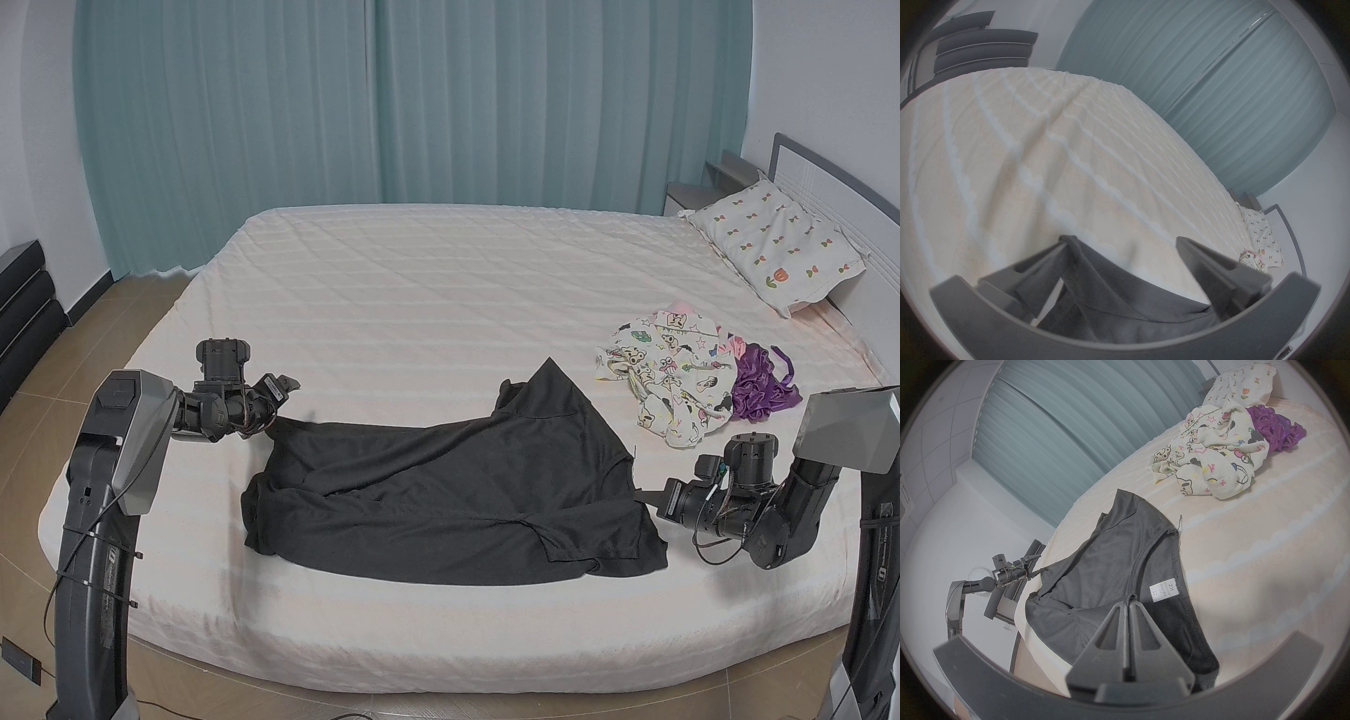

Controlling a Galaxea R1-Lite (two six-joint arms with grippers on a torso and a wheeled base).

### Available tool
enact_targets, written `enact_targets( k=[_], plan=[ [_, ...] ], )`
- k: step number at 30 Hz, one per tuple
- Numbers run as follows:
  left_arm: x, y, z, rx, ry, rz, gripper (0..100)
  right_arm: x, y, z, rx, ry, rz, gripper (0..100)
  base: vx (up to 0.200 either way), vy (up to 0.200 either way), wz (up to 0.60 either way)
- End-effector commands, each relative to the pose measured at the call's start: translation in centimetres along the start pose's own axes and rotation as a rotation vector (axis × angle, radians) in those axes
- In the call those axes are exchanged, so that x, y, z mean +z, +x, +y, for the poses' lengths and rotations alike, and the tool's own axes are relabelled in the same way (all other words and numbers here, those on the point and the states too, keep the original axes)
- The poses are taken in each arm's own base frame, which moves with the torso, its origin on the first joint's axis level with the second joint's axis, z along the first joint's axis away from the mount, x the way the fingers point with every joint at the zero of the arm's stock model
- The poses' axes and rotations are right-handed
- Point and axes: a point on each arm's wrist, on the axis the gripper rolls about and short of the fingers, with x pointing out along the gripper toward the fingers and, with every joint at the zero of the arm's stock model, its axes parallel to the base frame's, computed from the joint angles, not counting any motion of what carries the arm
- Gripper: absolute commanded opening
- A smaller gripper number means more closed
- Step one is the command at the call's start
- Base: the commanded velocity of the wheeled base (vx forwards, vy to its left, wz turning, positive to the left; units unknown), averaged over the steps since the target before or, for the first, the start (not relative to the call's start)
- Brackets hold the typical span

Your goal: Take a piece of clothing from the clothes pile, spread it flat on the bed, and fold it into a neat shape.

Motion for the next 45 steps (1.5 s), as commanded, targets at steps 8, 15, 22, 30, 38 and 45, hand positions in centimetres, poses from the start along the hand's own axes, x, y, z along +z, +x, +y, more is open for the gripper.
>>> enact_targets(
  k=[8,15,22,30,38,45],
  plan=[
    [1.2,-7.9,1.4,-0.082,-0.07,0.159,100,-0.2,-0.1,0.0,-0.001,0.002,0.008,0,0.0,0.0,0.0],
    [-2.2,-12.5,3.4,-0.144,0.047,0.29,100,-0.4,0.1,0.2,0.005,-0.001,0.015,0,0.0,0.0,0.0],
    [-4.5,-13.4,4.4,-0.12,0.13,0.356,100,-0.6,0.3,0.7,0.013,-0.008,0.021,0,0.0,0.0,0.0],
    [-4.0,-13.3,3.4,-0.141,0.15,0.332,100,-0.6,0.3,0.7,0.015,-0.01,0.02,0,0.0,0.0,0.0],
    [-4.4,-12.9,3.1,-0.111,0.167,0.322,100,-0.6,0.3,0.7,0.016,-0.01,0.019,0,0.0,0.0,0.0],
    [-5.5,-12.2,3.1,-0.103,0.173,0.35,100,-0.6,0.3,0.7,0.017,-0.01,0.02,0,0.0,0.0,0.0]
  ],
)
